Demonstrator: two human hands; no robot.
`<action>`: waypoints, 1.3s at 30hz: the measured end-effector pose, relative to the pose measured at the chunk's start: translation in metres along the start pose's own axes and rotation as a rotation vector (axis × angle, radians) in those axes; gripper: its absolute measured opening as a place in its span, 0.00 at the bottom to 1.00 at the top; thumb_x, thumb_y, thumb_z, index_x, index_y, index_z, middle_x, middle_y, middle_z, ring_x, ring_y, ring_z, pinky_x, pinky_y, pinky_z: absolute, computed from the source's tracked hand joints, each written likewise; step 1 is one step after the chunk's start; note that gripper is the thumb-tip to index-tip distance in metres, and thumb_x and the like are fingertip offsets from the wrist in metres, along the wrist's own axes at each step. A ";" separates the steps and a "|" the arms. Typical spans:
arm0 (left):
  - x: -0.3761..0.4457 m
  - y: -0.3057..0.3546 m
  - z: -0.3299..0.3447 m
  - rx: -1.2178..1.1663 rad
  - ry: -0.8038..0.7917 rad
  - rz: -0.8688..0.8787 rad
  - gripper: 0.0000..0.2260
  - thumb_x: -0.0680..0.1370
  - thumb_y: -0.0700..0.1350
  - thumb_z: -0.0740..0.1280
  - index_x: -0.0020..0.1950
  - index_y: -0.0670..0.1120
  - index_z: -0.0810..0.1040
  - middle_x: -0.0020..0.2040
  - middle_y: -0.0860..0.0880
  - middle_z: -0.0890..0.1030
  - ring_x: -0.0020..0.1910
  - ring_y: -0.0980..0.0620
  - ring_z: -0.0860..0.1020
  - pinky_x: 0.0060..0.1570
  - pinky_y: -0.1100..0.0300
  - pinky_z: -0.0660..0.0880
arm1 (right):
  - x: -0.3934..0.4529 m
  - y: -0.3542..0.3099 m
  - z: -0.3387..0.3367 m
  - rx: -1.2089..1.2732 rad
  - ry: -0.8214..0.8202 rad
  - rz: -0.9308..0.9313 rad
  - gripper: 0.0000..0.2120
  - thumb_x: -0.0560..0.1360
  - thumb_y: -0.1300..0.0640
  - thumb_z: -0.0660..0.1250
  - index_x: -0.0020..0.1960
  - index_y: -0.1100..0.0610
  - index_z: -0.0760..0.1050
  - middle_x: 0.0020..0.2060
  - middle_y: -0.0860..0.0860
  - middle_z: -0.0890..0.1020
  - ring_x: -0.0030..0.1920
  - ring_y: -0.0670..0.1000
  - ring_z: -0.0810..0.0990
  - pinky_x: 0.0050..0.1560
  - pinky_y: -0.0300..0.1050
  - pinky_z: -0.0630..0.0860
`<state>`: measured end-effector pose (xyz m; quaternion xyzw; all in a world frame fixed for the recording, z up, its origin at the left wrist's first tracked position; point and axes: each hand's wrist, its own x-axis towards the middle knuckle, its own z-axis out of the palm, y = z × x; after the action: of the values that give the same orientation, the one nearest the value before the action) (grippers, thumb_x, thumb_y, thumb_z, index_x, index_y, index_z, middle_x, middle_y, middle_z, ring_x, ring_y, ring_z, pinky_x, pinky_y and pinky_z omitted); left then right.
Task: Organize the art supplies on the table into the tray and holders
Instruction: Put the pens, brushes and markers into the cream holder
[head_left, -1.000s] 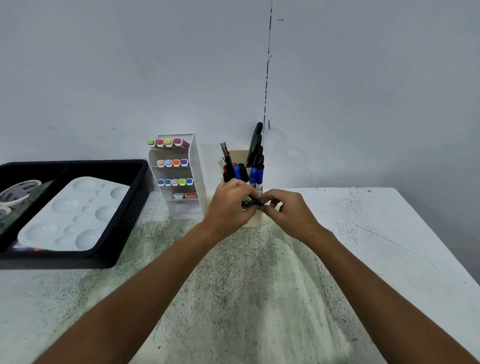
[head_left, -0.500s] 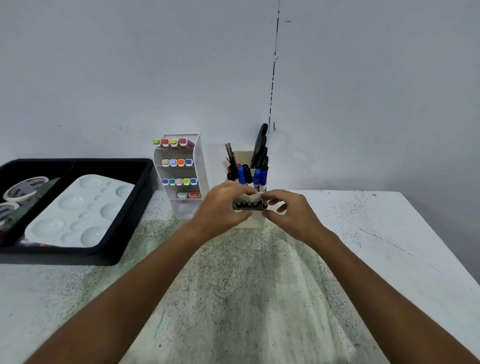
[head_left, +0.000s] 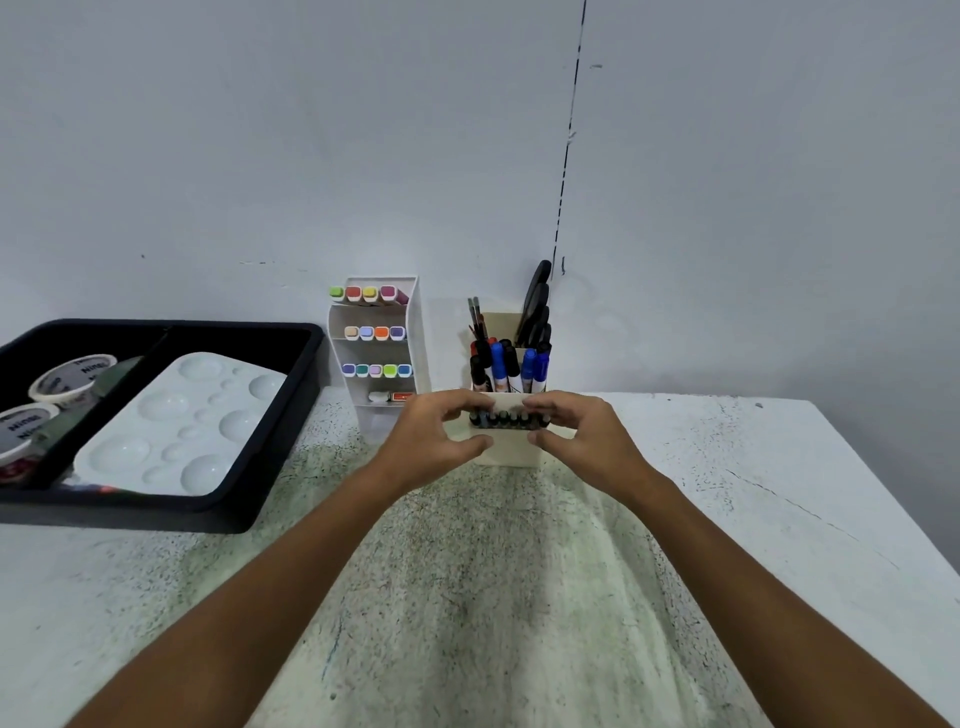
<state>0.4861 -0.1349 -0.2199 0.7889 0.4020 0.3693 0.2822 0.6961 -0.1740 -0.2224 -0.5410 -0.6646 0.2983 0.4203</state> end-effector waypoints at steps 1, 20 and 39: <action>0.000 -0.002 0.000 -0.008 0.009 0.002 0.22 0.68 0.39 0.78 0.61 0.47 0.79 0.54 0.54 0.81 0.54 0.60 0.78 0.58 0.60 0.77 | -0.001 -0.002 0.000 -0.006 0.006 -0.006 0.20 0.71 0.66 0.73 0.61 0.54 0.78 0.53 0.46 0.83 0.55 0.39 0.80 0.61 0.38 0.75; -0.003 -0.031 0.049 -0.443 0.067 -0.292 0.39 0.70 0.37 0.75 0.75 0.52 0.60 0.61 0.64 0.72 0.61 0.63 0.74 0.50 0.68 0.77 | -0.001 0.030 0.038 0.315 0.048 0.185 0.40 0.70 0.63 0.76 0.73 0.42 0.62 0.56 0.46 0.80 0.57 0.47 0.80 0.51 0.50 0.81; -0.006 -0.041 0.052 -0.423 0.103 -0.304 0.32 0.71 0.35 0.74 0.69 0.55 0.65 0.58 0.59 0.76 0.53 0.68 0.78 0.44 0.69 0.77 | 0.035 0.019 -0.010 0.123 0.359 0.110 0.23 0.77 0.70 0.61 0.70 0.57 0.68 0.63 0.56 0.75 0.57 0.53 0.78 0.53 0.43 0.79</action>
<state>0.5083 -0.1263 -0.2822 0.6233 0.4435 0.4380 0.4722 0.7117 -0.1359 -0.2260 -0.5946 -0.5288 0.2596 0.5472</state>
